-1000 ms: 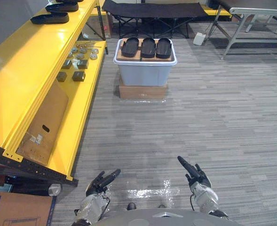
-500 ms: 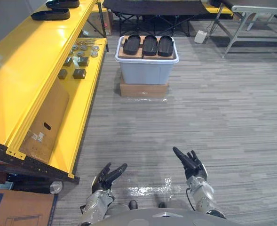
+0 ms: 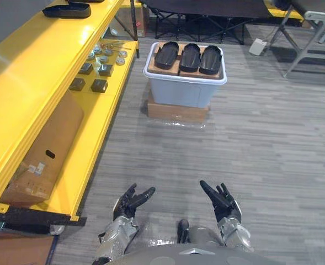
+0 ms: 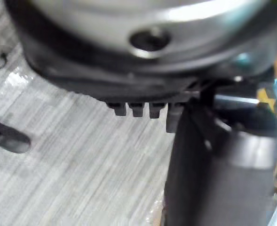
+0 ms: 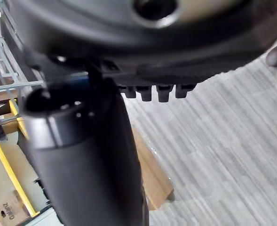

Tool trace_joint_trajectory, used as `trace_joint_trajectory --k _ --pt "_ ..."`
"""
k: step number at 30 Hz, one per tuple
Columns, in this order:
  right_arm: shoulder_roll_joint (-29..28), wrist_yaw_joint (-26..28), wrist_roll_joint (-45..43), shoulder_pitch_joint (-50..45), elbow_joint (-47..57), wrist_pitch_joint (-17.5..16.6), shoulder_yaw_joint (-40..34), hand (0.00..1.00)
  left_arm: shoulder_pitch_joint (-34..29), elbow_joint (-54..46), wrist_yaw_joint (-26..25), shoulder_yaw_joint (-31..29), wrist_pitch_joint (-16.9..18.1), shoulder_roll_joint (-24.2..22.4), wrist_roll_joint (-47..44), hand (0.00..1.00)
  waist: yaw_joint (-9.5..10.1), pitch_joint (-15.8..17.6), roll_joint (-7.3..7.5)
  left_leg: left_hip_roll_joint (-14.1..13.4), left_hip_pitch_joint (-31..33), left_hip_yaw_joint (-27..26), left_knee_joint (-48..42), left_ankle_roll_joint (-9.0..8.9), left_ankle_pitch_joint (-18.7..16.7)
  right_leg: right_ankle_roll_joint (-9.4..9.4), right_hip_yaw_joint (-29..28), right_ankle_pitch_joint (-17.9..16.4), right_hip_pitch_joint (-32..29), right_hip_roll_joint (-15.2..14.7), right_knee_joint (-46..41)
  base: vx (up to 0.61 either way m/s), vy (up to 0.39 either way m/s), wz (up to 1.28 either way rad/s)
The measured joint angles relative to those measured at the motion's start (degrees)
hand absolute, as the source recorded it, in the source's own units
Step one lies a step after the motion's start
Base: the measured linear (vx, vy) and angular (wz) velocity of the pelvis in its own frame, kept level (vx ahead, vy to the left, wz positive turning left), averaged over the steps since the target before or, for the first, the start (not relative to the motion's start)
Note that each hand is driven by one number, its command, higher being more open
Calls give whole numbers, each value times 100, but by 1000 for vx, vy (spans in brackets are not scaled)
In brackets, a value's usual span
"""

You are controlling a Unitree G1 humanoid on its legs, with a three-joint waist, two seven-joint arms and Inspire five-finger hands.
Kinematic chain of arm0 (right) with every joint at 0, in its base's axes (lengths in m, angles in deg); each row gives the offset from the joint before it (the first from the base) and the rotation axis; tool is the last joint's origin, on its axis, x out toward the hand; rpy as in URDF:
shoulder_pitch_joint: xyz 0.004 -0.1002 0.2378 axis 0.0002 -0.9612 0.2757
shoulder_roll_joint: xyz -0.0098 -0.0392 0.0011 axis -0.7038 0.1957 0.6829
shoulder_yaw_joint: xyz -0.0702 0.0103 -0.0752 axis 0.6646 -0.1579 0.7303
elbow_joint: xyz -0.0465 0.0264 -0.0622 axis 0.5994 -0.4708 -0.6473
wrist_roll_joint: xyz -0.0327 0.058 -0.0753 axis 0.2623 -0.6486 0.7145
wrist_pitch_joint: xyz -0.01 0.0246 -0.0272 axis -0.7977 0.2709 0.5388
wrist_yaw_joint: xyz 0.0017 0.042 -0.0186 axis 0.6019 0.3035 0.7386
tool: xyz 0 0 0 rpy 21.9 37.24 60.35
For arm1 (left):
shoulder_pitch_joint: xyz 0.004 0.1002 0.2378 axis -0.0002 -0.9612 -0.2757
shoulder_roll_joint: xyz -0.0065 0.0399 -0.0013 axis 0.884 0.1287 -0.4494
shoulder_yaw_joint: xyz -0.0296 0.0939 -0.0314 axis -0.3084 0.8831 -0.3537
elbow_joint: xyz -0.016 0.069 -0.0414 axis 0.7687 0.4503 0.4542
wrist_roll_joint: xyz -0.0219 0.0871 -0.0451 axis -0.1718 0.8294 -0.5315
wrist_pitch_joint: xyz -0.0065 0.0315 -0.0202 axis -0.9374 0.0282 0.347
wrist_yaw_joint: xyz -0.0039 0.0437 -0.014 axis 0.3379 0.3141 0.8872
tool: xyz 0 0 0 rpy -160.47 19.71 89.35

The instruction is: Walk over and take three plastic housings, then place them on the shelf

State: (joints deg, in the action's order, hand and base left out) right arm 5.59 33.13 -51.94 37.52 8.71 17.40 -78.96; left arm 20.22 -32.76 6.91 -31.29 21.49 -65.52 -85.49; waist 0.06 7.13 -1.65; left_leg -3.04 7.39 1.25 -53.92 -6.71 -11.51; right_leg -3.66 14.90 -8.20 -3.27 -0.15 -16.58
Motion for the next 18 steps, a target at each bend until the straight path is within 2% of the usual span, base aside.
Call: trace_joint_trajectory --k 1,2,3,4,6,7,8,9,10,11,12,13,14,15,16,17,18 --pt "19 6 2 -6 -1 1 6 100 -19 0 5 -12 0 -19 0 100 6 0 -19 -75 169 -17 -371 31 22 -25 13 -43 68 54 23 416 -69 16" --pt "73 17 2 4 -2 0 35 100 -35 -44 21 -34 -23 -42 -1 100 100 0 -124 -201 791 -17 -1208 155 -55 -117 11 -207 423 219 159 389 -53 -18" --pt "122 46 3 35 -6 1 48 100 -29 -122 34 -45 -22 7 -5 100 258 3 -84 -150 1168 10 -1060 280 -132 -95 -120 -254 658 229 308 374 -47 -38" --pt "133 73 2 70 -7 -3 62 100 -58 -173 40 -67 -4 29 -5 100 341 5 -52 -108 1308 -18 -732 296 -171 -115 -245 -271 755 215 395 362 -6 -91" --pt "154 95 6 443 -36 -2 183 100 -83 -261 62 -336 175 31 -2 100 590 82 52 36 1531 16 1381 349 -188 26 -813 -305 1012 41 601 421 71 -122" --pt "155 89 5 526 -42 -1 218 100 -83 -279 60 -409 193 32 -3 100 616 107 83 75 1537 75 1951 359 -73 86 -936 -341 1054 -20 612 573 182 -107" --pt "162 76 7 655 -52 -3 261 100 -126 -286 58 -451 284 31 -1 100 646 123 108 140 1512 211 2951 299 326 225 -1146 -452 1155 -108 674 477 186 -71" --pt "172 69 6 682 -56 -5 280 100 -159 -287 58 -449 295 30 0 100 651 107 75 134 1506 328 3318 276 555 289 -1234 -519 1192 -116 700 584 280 -72" --pt "231 59 -3 703 -102 -17 285 100 -183 -271 58 -420 295 26 0 100 687 62 1 130 1490 456 3527 220 1186 412 -1387 -740 1328 -121 672 502 264 -48" --pt "164 27 -8 793 -274 -16 285 100 -95 -185 51 -411 288 173 -7 100 735 65 170 269 1461 342 3322 442 1281 443 -1513 -887 1429 -287 584 530 254 -38" --pt "141 3 1 806 -298 -15 320 100 -24 -163 26 -406 285 226 -9 100 734 59 282 354 1464 296 3295 526 1193 442 -1525 -886 1392 -383 463 521 208 -17" --pt "116 -21 20 812 -299 -22 353 100 87 -154 -29 -368 278 256 -23 100 744 87 420 453 1439 168 3199 654 1049 488 -1526 -859 1189 -533 -34 405 151 -9" --pt "94 -40 35 808 -321 -22 367 100 99 -146 -54 -307 273 263 -17 100 747 97 477 520 1328 91 3142 754 902 593 -1528 -788 1001 -618 -609 572 239 -10" --pt "54 -22 -4 763 -331 -25 380 100 114 -90 -81 -201 275 302 -16 100 711 103 503 618 995 23 3129 908 681 1039 -1512 -442 525 -784 -1954 461 190 -11" --pt "43 -12 -8 753 -332 -30 381 100 116 -79 -90 -191 276 305 -16 100 707 101 509 636 911 4 3148 923 636 1147 -1512 -406 406 -821 -2240 548 206 -10" --pt "31 49 1 733 -383 -84 428 100 134 -45 -125 -178 277 285 -26 100 657 111 498 683 551 -29 3246 1008 508 1143 -1415 -413 22 -944 -3214 441 136 -9" --pt "23 86 63 719 -460 -129 486 100 96 -40 -170 -114 302 279 -27 100 609 128 460 673 163 -53 3418 1048 423 1017 -1127 -486 -258 -1046 -3703 423 122 -13"
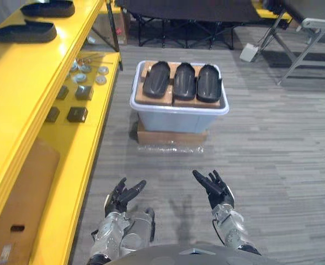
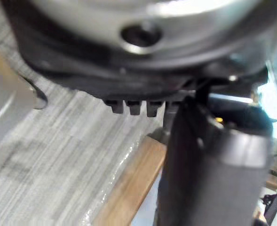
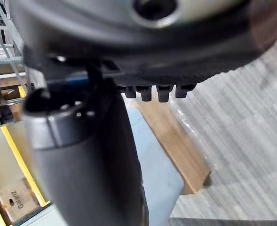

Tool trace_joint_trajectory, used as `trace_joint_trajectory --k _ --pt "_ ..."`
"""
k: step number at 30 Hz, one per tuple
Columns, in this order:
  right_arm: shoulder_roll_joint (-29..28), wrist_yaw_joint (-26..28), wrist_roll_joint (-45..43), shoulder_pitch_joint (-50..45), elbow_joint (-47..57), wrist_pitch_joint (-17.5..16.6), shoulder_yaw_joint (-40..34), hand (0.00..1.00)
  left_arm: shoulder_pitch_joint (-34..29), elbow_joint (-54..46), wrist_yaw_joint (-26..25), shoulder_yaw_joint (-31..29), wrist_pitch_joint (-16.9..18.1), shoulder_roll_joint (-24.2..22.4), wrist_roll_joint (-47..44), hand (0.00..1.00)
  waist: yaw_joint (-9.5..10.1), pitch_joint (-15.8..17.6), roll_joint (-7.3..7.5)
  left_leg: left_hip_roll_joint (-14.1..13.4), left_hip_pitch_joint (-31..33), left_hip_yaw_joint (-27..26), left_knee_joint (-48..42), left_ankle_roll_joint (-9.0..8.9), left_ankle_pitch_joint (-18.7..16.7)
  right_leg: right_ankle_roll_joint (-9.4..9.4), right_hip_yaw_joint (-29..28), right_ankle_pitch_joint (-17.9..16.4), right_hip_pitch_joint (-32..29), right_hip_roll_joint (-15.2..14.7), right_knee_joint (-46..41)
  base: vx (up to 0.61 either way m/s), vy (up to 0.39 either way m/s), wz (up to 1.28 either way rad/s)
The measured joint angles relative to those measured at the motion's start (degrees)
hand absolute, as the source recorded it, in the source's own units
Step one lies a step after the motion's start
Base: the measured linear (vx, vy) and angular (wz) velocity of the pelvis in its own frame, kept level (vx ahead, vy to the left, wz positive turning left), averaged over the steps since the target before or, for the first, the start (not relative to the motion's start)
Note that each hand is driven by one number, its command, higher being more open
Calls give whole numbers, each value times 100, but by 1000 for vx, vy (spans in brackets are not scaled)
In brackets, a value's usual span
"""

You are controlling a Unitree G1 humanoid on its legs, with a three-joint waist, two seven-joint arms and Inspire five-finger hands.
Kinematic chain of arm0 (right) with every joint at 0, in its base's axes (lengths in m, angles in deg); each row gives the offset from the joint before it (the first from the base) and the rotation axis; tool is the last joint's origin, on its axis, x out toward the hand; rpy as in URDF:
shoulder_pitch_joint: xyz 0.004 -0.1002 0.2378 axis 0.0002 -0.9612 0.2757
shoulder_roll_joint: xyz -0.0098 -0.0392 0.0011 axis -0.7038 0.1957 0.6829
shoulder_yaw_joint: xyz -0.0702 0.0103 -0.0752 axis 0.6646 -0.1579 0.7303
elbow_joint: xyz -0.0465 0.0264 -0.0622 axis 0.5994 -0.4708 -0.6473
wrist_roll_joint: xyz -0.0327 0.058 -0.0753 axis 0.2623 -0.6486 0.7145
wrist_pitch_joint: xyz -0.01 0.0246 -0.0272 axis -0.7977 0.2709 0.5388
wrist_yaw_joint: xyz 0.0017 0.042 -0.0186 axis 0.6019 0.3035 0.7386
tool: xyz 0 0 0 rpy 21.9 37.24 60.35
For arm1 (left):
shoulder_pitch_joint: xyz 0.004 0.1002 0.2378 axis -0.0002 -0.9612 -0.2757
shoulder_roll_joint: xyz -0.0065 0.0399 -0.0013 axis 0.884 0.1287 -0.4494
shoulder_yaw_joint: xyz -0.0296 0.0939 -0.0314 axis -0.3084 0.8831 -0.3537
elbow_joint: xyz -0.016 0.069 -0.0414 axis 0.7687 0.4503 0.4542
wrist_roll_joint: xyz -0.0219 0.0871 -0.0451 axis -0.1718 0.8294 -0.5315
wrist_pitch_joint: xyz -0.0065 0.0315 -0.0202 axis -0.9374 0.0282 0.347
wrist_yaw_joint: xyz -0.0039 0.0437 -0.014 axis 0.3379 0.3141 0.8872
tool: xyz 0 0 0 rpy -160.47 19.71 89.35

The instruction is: Walk over and take three plastic housings, then place them on the shelf

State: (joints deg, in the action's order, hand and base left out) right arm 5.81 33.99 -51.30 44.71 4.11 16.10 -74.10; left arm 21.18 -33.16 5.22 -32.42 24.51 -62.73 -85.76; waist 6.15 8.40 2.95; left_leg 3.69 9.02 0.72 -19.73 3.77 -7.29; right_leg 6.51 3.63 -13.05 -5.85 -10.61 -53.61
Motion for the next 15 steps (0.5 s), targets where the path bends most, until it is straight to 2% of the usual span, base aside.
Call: trace_joint_trajectory --k 2,3,5,6,7,8,9,10,11,12,13,14,15 --pt "-12 1 99 -16 -39 -14 119 100 44 57 -8 45 59 13 2 100 -8 13 -23 -46 -505 -38 372 18 -18 -180 450 -119 -284 -129 149 358 49 -11" --pt "-14 8 185 -19 -49 -14 123 100 64 120 -18 45 78 9 4 100 -20 24 -57 -125 -712 -33 521 21 -19 -237 650 -161 -446 -138 581 312 -7 -2" --pt "-7 4 221 -5 -109 -18 102 100 180 148 -25 39 85 11 -8 100 -16 0 -131 -293 -797 -11 619 -31 -55 -228 865 -151 -628 -132 1386 212 -47 2" --pt "-4 7 245 53 -198 -20 52 100 237 152 -29 35 87 25 -110 100 -10 10 -188 -441 -805 43 619 -133 -133 -160 874 -87 -742 -131 2088 247 -122 5" --pt "-2 5 351 86 -287 -19 2 100 309 208 -37 27 87 42 -236 100 -17 30 -228 -565 -819 124 592 -229 -218 -38 722 40 -832 -135 2718 240 -153 8" --pt "0 4 404 82 -316 -19 -13 100 338 249 -43 23 88 48 -264 100 -23 32 -233 -613 -828 169 573 -282 -267 11 574 130 -850 -127 2975 268 -288 35" --pt "5 13 452 29 -361 -19 -55 100 416 375 -45 14 83 55 -437 100 -93 22 -215 -683 -822 377 440 -424 -441 92 108 440 -847 -117 3433 216 -299 47" --pt "9 16 458 12 -399 -19 -65 100 414 388 -45 9 83 55 -468 100 -143 14 -194 -695 -808 478 352 -497 -532 134 -56 551 -818 -124 3543 350 -666 105" --pt "4 106 688 -153 -465 -14 -108 100 405 440 -42 14 82 105 -534 100 -227 -83 5 -665 -729 856 12 -824 -891 90 -460 1086 -651 -152 3663 305 -707 111" --pt "156 133 897 -124 -649 -8 -194 100 478 629 -56 -9 28 26 -696 100 -208 -107 -232 -916 -732 1141 -159 -1001 -1048 145 -95 810 -609 22 3365 284 -712 103" --pt "217 126 946 -135 -676 -8 -264 100 463 665 -50 -4 -8 -32 -702 100 -206 -143 -297 -1036 -756 1213 -99 -1005 -1048 58 10 696 -620 121 3299 209 -544 48" --pt "341 88 1063 -79 -731 -9 -330 100 442 729 -47 12 -47 -152 -740 100 -191 -214 -433 -1244 -804 1276 113 -1128 -959 -65 90 540 -722 284 3088 149 -402 14" --pt "466 43 1084 23 -775 -10 -341 100 436 782 -49 58 -107 -206 -854 100 -186 -218 -459 -1338 -890 1270 309 -1253 -764 -166 107 407 -798 355 2907 177 -455 5"
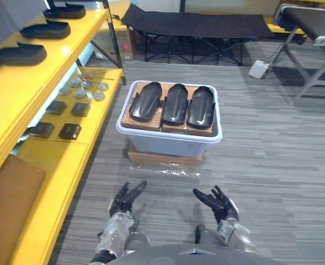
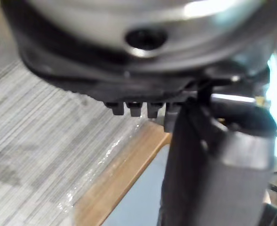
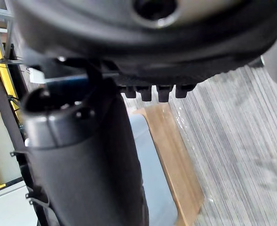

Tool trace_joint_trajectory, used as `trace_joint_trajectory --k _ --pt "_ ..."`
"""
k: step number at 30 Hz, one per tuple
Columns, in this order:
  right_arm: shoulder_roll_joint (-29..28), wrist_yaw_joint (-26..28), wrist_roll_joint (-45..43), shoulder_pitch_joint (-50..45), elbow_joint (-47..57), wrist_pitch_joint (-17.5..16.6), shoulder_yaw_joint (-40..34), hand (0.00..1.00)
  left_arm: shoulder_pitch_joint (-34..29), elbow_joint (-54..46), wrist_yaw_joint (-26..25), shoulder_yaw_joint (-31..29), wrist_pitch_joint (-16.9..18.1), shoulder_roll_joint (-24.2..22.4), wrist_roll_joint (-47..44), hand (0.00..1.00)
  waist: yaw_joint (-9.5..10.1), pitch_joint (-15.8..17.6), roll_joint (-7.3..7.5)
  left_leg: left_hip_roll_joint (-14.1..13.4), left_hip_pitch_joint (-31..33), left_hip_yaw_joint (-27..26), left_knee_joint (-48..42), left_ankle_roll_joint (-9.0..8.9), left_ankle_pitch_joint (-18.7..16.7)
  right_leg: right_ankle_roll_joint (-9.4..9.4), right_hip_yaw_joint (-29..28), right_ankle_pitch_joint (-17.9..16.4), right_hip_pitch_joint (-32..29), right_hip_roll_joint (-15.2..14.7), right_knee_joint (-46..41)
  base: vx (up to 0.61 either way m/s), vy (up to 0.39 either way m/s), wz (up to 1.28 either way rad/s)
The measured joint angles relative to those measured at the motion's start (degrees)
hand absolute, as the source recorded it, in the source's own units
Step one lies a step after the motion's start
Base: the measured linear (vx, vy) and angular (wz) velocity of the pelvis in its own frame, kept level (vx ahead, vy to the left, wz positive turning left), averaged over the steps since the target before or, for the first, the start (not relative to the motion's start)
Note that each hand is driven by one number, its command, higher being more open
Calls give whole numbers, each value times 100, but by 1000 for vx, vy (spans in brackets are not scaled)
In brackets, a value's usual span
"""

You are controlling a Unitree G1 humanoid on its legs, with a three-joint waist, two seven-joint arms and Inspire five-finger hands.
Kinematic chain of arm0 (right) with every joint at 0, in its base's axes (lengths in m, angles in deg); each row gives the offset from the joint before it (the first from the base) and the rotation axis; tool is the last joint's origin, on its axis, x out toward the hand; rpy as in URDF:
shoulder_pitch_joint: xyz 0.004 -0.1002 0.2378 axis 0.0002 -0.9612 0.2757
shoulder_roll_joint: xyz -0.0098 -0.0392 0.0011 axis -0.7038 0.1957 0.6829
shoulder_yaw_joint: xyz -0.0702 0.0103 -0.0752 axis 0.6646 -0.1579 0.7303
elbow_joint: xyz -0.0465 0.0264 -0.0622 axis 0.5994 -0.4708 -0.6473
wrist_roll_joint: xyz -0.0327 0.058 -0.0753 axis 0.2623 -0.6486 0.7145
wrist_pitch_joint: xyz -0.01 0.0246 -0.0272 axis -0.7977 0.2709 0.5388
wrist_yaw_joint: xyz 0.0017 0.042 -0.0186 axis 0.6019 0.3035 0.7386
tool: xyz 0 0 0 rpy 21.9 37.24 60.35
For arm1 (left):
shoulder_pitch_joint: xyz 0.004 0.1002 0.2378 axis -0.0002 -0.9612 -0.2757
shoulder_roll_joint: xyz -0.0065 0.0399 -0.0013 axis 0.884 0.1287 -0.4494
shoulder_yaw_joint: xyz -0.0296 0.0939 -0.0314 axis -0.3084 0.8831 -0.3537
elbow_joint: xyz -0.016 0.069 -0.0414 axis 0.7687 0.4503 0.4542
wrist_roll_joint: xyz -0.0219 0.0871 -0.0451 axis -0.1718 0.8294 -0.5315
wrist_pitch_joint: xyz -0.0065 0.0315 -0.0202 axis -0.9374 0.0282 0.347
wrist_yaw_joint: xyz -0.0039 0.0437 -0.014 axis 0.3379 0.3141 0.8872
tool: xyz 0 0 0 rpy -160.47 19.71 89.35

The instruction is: Walk over and take three plastic housings, then place them on the shelf

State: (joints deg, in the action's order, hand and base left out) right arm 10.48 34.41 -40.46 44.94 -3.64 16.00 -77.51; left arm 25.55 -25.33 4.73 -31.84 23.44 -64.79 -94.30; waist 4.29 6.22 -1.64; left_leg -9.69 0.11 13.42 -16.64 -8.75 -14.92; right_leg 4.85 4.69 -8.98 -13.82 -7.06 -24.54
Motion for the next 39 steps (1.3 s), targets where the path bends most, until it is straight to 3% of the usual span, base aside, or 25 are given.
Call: trace_joint_trajectory --k 2,5,6,7,8,9,11,12,13,15,17,20,26,33,39 --pt "123 -51 19 92 -16 -3 9 100 -4 109 -3 70 -60 -2 -90 100 5 8 11 -58 13 -24 -75 -60 220 -78 13 -55 25 80 -19 99 -293 -6" --pt "262 -69 -21 102 -112 -115 42 100 -12 192 -4 70 -50 71 -137 100 -20 66 35 -136 532 -71 -1299 -198 608 -181 165 -54 483 280 396 78 -252 19" --pt "258 -70 -53 60 -114 -120 73 100 -8 156 8 79 -42 117 -81 100 -14 133 49 -199 822 -163 -1910 -259 906 -284 241 4 767 369 708 44 -171 23" --pt "230 -95 -70 28 -108 -135 74 100 11 140 27 89 -43 153 0 100 -20 211 109 -196 1013 -266 -2240 -247 855 -331 282 79 972 384 950 40 -151 22" --pt "235 -193 -93 1 -89 -160 66 100 1 65 67 148 -43 169 62 100 -18 236 82 -113 1168 -525 -2254 -148 539 -327 295 172 1123 376 1196 22 -77 10" --pt "258 -223 -103 1 -82 -177 54 100 1 22 95 185 -42 160 118 100 -20 248 58 -38 1200 -630 -2092 -98 397 -301 284 200 1156 357 1276 32 -5 -6" --pt "307 -337 -206 -46 112 -211 54 100 -81 -119 185 268 -40 135 272 100 -20 292 -69 285 1097 -717 -719 -14 365 -196 197 283 1179 318 1442 59 94 -29" --pt "344 -358 -207 -60 225 -245 55 100 -121 -148 184 317 -54 139 283 100 1 295 -151 363 1001 -677 10 162 874 -170 122 282 1086 333 1400 98 155 -43" --pt "292 -381 -207 -41 257 -246 53 100 -83 -144 181 318 -60 200 289 100 15 312 -123 419 924 -771 109 260 908 -131 -3 277 1056 277 1361 150 192 -41" --pt "147 -376 -127 -84 471 -251 82 100 -9 -146 170 342 -57 347 409 100 -21 407 114 629 837 -936 383 384 1018 47 -62 430 1076 44 1592 162 158 -18" --pt "86 -394 -54 -113 598 -273 90 100 21 -150 165 445 -40 494 624 100 -28 434 240 756 781 -1057 542 460 1058 117 -122 475 1075 -86 1707 141 136 -14" --pt "73 -422 -20 -216 949 -426 241 100 -42 -197 65 490 -28 575 655 100 -106 430 281 902 628 -1219 774 531 1079 218 -238 544 1127 -200 1892 114 83 -20" --pt "19 -616 -21 -290 1213 -600 320 100 -54 -203 21 530 101 652 660 100 -144 399 346 856 610 -1317 783 597 1040 258 -234 738 1146 -166 2059 14 16 -11" --pt "-7 -851 24 -458 1305 -610 525 100 -159 -204 48 569 225 648 683 100 -161 357 538 853 543 -1343 1008 620 1223 221 -188 865 1145 -169 2270 -89 -4 -3" --pt "32 -1448 34 -157 1966 -609 159 100 -278 -277 42 568 351 702 911 100 -137 341 558 903 538 -1269 1129 602 1373 259 -119 903 1118 -200 2271 -63 -3 7"
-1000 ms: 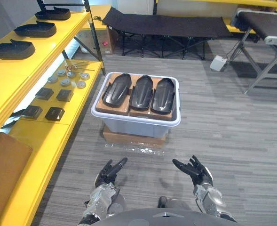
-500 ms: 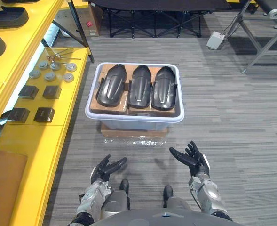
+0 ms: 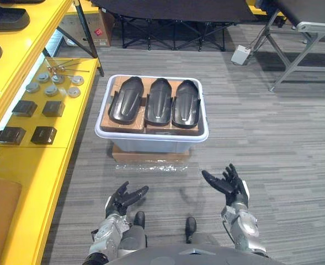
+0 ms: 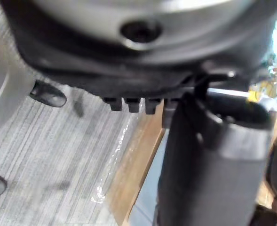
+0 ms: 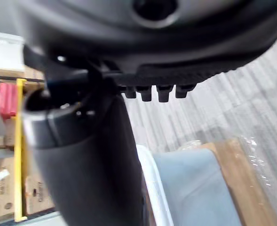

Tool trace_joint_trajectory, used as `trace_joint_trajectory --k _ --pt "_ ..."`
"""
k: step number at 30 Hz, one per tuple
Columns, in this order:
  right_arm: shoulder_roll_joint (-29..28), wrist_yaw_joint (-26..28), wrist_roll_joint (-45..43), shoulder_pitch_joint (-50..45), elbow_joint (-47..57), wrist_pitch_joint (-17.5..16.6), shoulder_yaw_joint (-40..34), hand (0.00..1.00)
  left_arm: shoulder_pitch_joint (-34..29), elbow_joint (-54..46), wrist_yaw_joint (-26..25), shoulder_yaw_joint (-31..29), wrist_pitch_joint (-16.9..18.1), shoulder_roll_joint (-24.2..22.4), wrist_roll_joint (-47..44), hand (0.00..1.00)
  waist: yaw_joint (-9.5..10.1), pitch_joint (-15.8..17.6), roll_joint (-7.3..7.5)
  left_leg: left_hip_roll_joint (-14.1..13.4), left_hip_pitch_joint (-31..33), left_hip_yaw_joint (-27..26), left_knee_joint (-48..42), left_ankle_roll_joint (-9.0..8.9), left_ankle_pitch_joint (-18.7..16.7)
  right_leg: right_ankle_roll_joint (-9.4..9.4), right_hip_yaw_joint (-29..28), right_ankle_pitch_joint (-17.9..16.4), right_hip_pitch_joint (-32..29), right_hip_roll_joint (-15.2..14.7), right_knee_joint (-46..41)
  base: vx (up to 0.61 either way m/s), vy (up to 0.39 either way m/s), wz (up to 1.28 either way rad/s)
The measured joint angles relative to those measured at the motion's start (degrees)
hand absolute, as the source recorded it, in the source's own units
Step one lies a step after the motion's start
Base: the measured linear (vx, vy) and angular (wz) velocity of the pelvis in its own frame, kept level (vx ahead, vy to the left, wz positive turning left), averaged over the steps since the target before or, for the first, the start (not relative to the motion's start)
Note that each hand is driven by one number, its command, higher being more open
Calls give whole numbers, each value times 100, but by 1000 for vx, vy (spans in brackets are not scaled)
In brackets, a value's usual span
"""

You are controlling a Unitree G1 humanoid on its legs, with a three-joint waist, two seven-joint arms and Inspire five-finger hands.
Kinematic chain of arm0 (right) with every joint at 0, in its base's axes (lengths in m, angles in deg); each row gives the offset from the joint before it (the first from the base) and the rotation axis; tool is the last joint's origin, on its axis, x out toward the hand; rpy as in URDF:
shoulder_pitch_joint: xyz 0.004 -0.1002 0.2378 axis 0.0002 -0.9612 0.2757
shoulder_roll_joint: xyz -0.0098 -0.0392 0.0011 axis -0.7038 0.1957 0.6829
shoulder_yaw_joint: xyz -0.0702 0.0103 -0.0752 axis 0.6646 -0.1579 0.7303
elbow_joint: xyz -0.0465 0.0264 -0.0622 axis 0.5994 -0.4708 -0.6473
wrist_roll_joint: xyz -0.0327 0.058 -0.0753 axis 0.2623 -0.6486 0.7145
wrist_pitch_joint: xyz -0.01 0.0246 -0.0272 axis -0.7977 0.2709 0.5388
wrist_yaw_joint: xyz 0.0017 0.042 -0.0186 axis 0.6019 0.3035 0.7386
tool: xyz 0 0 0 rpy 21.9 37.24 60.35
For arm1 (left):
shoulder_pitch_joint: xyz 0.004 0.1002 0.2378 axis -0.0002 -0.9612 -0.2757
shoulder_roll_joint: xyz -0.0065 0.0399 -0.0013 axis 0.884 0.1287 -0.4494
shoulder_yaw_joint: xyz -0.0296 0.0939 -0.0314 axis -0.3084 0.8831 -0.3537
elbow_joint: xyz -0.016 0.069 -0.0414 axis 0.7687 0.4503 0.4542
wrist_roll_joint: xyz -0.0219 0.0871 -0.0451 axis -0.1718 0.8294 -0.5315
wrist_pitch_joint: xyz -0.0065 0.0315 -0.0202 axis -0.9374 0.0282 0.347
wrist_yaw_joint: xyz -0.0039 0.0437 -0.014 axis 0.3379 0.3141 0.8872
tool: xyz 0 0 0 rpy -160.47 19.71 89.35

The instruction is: Walk over and take three plastic housings, then place them on the shelf

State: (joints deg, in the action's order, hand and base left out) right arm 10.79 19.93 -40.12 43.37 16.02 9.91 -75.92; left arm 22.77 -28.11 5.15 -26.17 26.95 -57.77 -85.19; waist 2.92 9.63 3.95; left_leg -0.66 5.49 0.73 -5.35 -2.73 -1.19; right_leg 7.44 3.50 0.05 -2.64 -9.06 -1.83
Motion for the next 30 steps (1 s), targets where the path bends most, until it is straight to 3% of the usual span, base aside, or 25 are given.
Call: trace_joint_trajectory --k 3,6,9,13,23,30 --pt "329 -495 117 912 -96 149 -688 100 -49 -190 46 -25 -2 45 -1 100 24 108 -15 25 365 153 -427 41 -115 4 172 8 -67 -17 -19 -69 28 28" --pt "1514 -823 99 2515 -818 242 -1213 100 186 -355 148 -27 6 162 -1 100 232 778 -91 -25 1099 388 -1203 51 -235 -32 345 36 -469 45 -423 -125 23 27" --pt "2011 -993 -89 3145 -806 228 -1535 100 382 -342 138 -36 22 145 -5 100 430 1181 -127 -80 1559 445 -1514 45 -248 -91 420 -13 -916 72 -783 -127 26 13" --pt "2141 -1262 -374 3582 -702 338 -1551 100 506 -302 119 -88 183 133 -63 100 596 1442 -123 -96 1967 583 -1884 14 -364 -161 604 -316 -1344 48 -1421 -76 -7 16" --pt "3045 -1103 -794 5075 -1163 1449 -246 100 701 -230 338 -278 767 -142 -295 100 673 1789 -328 10 2797 675 -2249 -10 -357 -196 878 -730 -2419 -270 -2535 -20 -9 7" --pt "3483 -1154 -785 6093 -1442 1896 814 100 769 -254 510 -287 978 -186 -551 100 779 1917 -414 40 3267 739 -2596 -74 -430 -276 877 -1012 -3020 -359 -3201 -9 -31 3"
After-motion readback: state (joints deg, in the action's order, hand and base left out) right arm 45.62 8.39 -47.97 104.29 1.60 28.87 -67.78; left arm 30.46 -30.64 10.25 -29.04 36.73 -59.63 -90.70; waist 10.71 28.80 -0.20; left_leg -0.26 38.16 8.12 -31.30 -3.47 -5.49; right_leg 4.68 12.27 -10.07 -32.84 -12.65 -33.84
